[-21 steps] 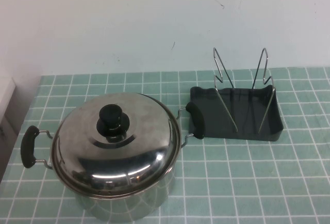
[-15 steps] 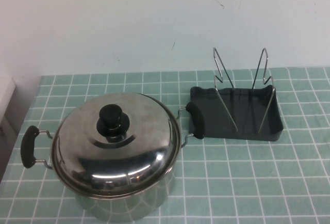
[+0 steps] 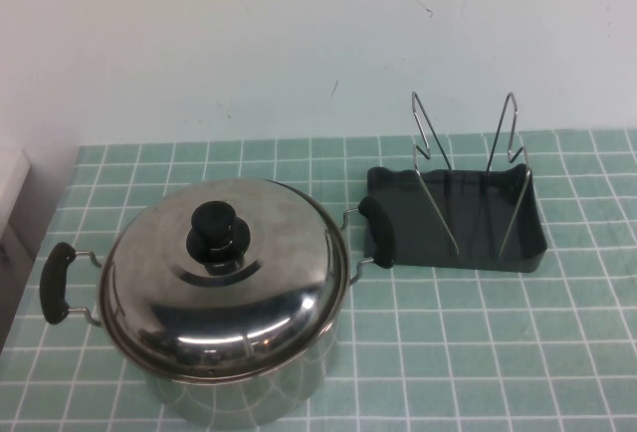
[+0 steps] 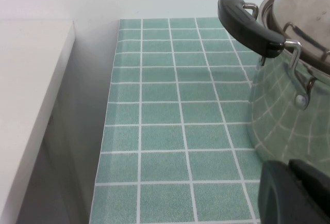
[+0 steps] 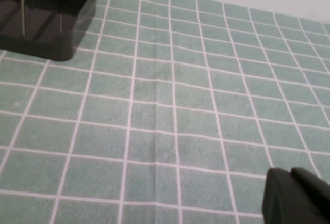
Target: Put pot lid on rack
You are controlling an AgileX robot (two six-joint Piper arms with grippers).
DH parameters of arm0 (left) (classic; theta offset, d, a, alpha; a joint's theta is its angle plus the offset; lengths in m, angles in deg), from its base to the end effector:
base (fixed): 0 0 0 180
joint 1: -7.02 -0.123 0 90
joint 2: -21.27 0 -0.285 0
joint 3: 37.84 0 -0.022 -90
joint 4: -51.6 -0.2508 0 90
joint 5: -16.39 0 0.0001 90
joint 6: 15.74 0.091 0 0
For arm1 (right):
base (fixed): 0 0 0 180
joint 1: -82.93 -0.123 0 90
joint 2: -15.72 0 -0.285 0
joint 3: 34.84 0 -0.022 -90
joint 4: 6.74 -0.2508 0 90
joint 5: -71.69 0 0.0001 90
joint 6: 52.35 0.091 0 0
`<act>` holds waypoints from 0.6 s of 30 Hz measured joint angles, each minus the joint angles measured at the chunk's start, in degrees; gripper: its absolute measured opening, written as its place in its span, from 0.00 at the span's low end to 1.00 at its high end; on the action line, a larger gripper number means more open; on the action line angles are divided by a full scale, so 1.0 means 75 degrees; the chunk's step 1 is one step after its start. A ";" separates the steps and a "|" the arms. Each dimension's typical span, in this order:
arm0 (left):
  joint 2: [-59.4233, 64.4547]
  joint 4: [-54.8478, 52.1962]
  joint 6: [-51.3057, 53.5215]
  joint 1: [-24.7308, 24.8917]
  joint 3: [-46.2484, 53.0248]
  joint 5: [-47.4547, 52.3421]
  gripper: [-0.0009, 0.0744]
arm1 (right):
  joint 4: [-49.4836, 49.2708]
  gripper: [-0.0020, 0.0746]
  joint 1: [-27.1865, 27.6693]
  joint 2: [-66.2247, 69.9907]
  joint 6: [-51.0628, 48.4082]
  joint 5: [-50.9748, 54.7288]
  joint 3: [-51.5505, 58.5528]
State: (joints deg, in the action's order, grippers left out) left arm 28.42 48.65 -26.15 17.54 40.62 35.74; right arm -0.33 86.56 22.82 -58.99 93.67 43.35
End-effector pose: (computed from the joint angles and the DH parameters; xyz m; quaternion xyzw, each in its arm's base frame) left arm 0.0529 -0.0082 0.1761 0.0148 0.7929 -0.0894 0.6026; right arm 0.0518 -0.0071 0.1738 -0.0504 0.8029 -0.1004 0.5854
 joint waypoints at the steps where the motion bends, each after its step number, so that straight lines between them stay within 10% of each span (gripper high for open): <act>1: 0.0000 0.0000 0.0000 0.0000 0.0000 0.0000 0.01 | 0.0060 0.02 0.0000 0.0000 0.0000 0.0000 0.0000; 18: 0.0000 -0.0243 0.0000 0.0000 0.0043 -0.1493 0.01 | 0.0198 0.02 0.0000 0.0000 0.0000 -0.1467 0.0078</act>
State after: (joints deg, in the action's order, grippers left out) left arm 28.42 46.83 -26.15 17.54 40.94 24.54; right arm 1.16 86.56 22.82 -58.99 82.67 43.93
